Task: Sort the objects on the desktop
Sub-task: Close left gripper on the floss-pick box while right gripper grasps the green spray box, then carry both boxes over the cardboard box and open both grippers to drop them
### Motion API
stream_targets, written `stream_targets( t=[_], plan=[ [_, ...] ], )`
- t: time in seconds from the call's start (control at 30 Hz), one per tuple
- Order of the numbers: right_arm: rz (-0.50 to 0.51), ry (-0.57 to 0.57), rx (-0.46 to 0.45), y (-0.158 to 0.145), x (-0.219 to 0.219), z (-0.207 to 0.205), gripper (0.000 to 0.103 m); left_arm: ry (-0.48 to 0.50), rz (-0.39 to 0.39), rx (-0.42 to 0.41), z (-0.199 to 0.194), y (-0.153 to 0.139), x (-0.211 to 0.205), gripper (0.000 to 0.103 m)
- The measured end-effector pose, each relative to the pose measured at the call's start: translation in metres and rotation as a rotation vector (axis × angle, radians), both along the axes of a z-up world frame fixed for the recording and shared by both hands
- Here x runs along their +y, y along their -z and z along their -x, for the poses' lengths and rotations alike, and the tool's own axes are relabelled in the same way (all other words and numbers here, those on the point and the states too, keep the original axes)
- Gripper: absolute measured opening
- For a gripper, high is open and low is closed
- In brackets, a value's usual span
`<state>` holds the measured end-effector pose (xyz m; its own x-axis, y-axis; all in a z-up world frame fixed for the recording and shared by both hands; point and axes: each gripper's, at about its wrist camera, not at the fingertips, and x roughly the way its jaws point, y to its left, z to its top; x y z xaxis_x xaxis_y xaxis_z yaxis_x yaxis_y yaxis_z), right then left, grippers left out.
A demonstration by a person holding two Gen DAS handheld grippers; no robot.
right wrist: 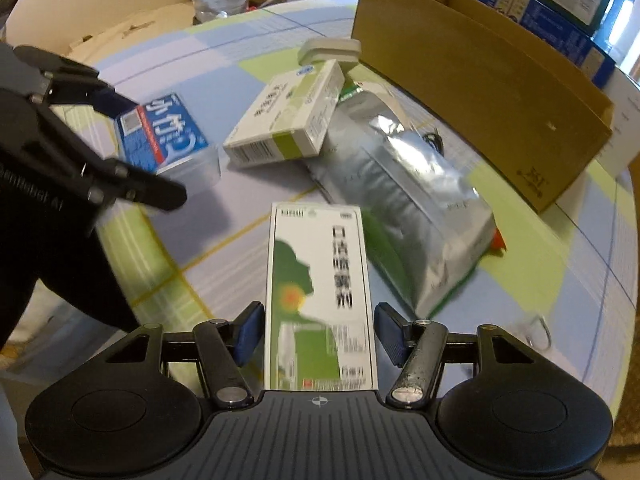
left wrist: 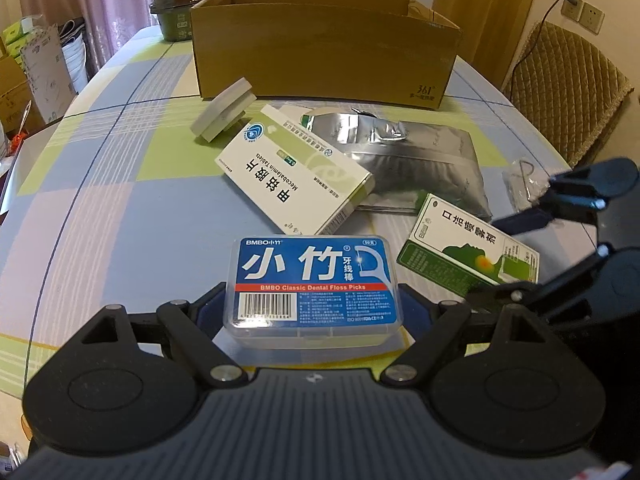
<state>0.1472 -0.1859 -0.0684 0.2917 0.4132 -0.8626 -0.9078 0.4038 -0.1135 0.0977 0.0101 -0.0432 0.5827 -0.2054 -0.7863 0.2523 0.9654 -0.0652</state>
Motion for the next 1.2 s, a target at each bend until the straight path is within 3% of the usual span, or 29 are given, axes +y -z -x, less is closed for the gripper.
stream_targets(
  t=[0.13, 0.4, 0.77, 0.97, 1.2],
  plan=[
    [0.014, -0.013, 0.012, 0.005, 0.005, -0.004, 0.058, 0.001, -0.006, 0.007, 0.0, 0.001, 0.001, 0.084],
    [-0.018, 0.073, 0.038, -0.003, -0.008, 0.002, 0.052, 0.035, -0.009, -0.007, 0.003, -0.003, 0.001, 0.084],
    [-0.129, 0.162, -0.013, -0.046, -0.028, 0.014, 0.052, 0.068, -0.019, -0.054, 0.009, -0.026, 0.0, 0.084],
    [-0.195, 0.211, -0.025, -0.083, -0.027, -0.018, 0.052, 0.163, -0.005, -0.088, -0.016, -0.053, -0.004, 0.084],
    [-0.285, 0.296, -0.07, -0.137, -0.004, -0.105, 0.052, 0.237, -0.061, -0.204, -0.095, -0.112, -0.016, 0.084]
  ],
)
